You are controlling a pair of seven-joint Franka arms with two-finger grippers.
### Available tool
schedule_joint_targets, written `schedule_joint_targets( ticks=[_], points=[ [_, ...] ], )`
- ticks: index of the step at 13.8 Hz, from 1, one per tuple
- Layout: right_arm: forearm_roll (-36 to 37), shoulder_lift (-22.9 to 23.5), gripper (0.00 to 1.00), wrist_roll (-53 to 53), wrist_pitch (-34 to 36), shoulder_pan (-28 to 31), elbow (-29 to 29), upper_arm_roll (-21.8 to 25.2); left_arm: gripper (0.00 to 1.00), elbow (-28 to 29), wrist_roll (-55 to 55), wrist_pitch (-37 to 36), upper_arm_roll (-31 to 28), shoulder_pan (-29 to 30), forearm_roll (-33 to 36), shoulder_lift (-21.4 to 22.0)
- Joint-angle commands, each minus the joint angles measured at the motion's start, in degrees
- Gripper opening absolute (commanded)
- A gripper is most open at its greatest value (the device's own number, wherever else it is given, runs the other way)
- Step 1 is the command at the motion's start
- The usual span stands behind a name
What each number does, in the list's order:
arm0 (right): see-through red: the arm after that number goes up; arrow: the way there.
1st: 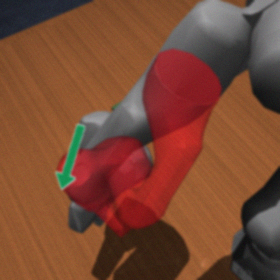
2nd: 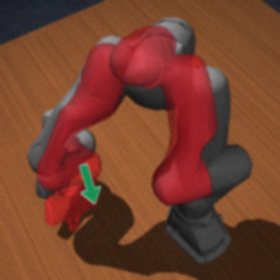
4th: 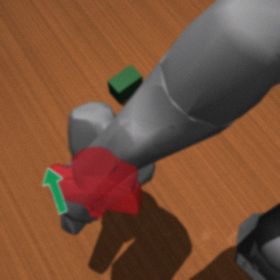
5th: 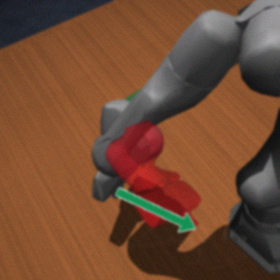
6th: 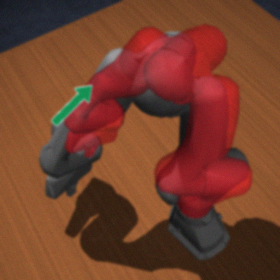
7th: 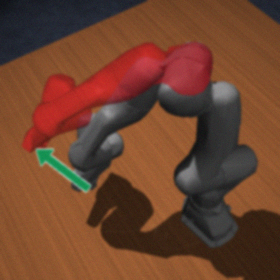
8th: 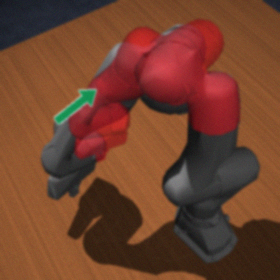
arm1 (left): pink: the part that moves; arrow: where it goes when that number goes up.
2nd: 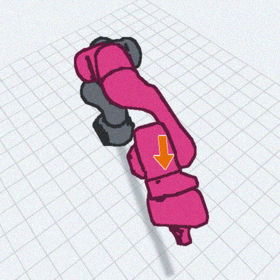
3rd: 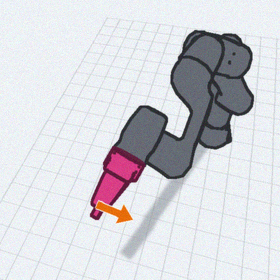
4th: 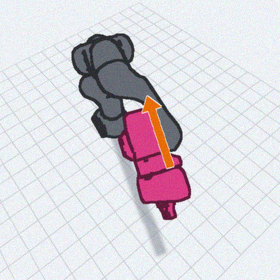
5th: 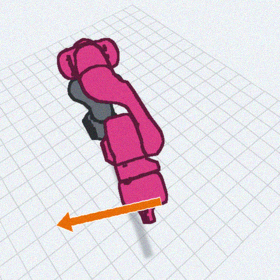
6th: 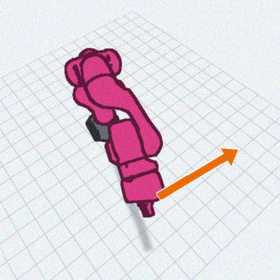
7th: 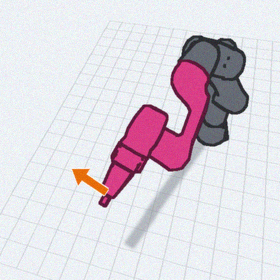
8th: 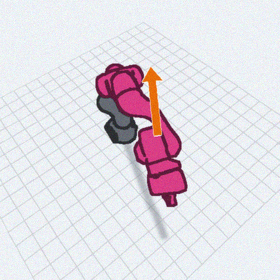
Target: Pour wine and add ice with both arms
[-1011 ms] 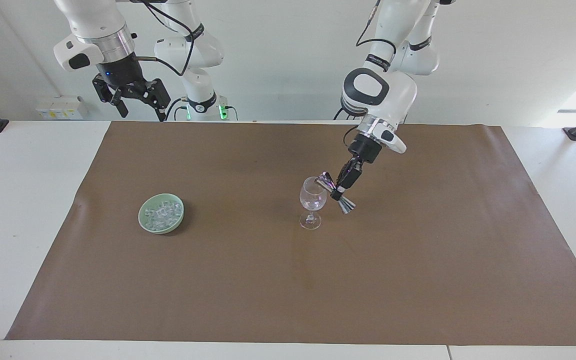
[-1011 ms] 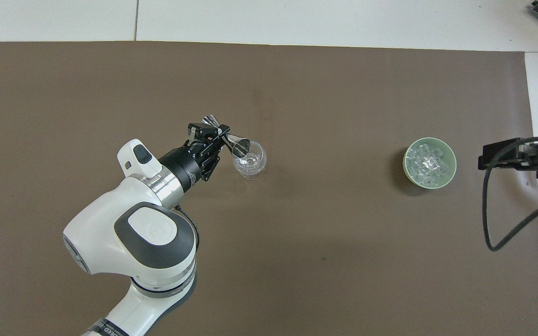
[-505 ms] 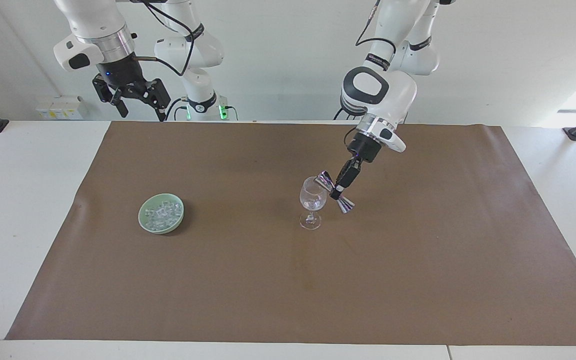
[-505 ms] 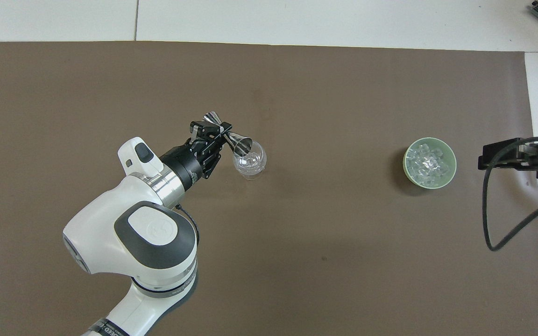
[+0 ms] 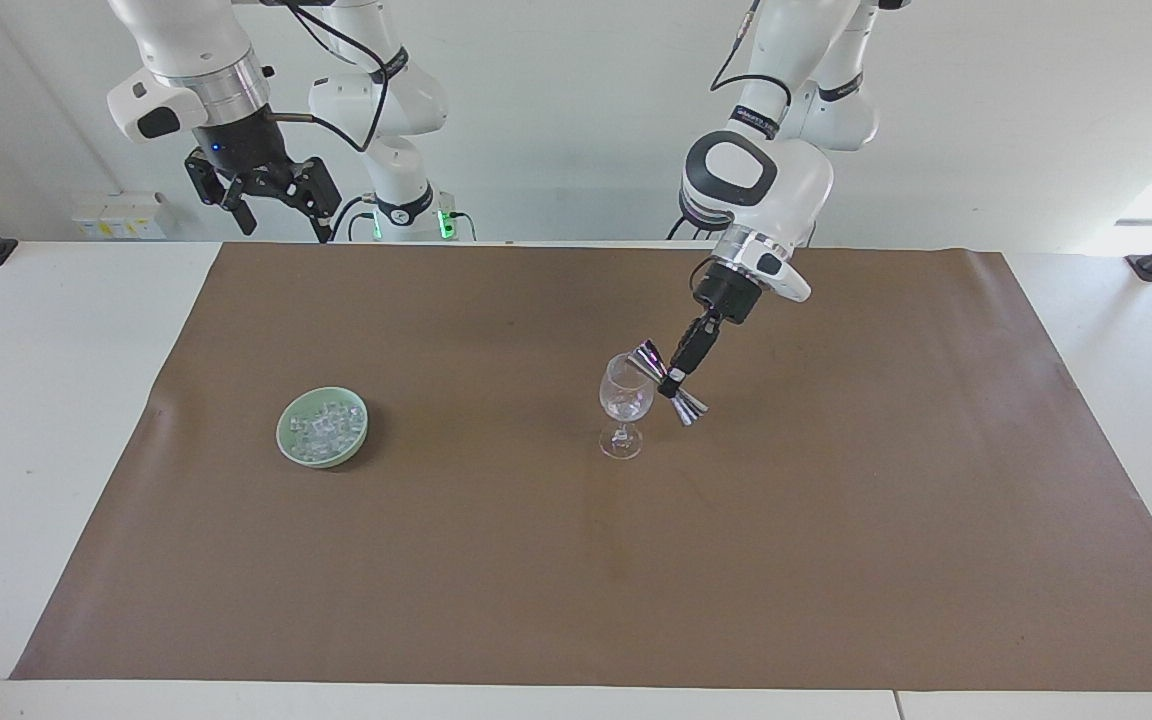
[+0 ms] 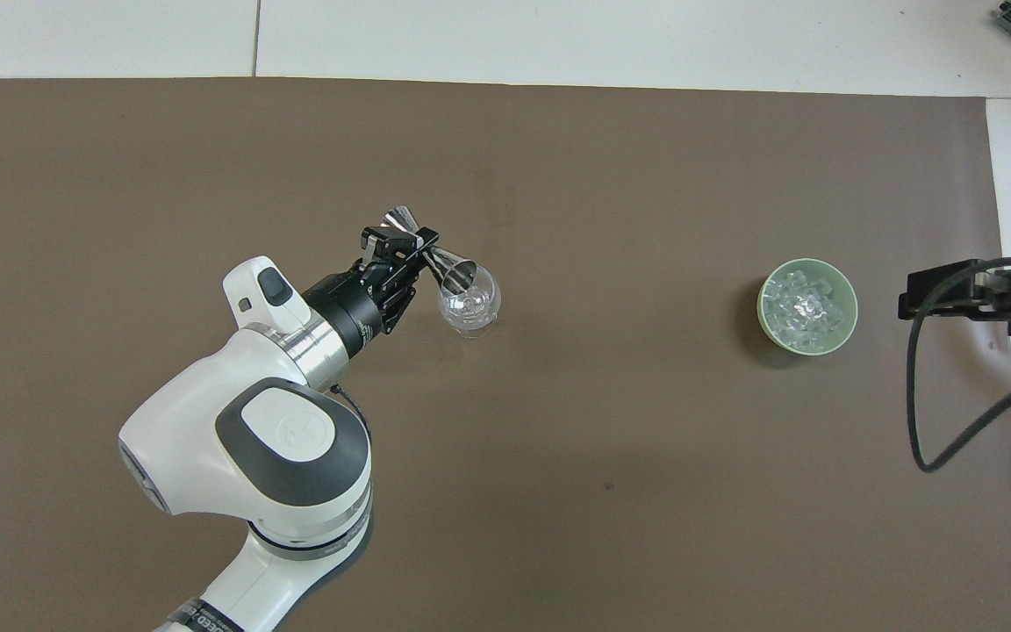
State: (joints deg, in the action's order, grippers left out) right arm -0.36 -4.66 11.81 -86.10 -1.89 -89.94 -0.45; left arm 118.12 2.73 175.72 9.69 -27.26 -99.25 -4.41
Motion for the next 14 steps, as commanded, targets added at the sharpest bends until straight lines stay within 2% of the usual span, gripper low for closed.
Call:
schedule_joint_targets(
  ticks=[1,14],
  points=[
    [0.6,-1.1,1.00,0.0,-0.7,0.0,-1.4,-0.2,0.00,-0.8,-2.2,1.1,-0.8,-1.2,-0.5,-0.3],
    [0.6,-1.1,1.00,0.0,-0.7,0.0,-1.5,-0.2,0.00,-1.1,-7.7,0.6,-0.9,-1.3,-0.2,-0.4]
  ],
)
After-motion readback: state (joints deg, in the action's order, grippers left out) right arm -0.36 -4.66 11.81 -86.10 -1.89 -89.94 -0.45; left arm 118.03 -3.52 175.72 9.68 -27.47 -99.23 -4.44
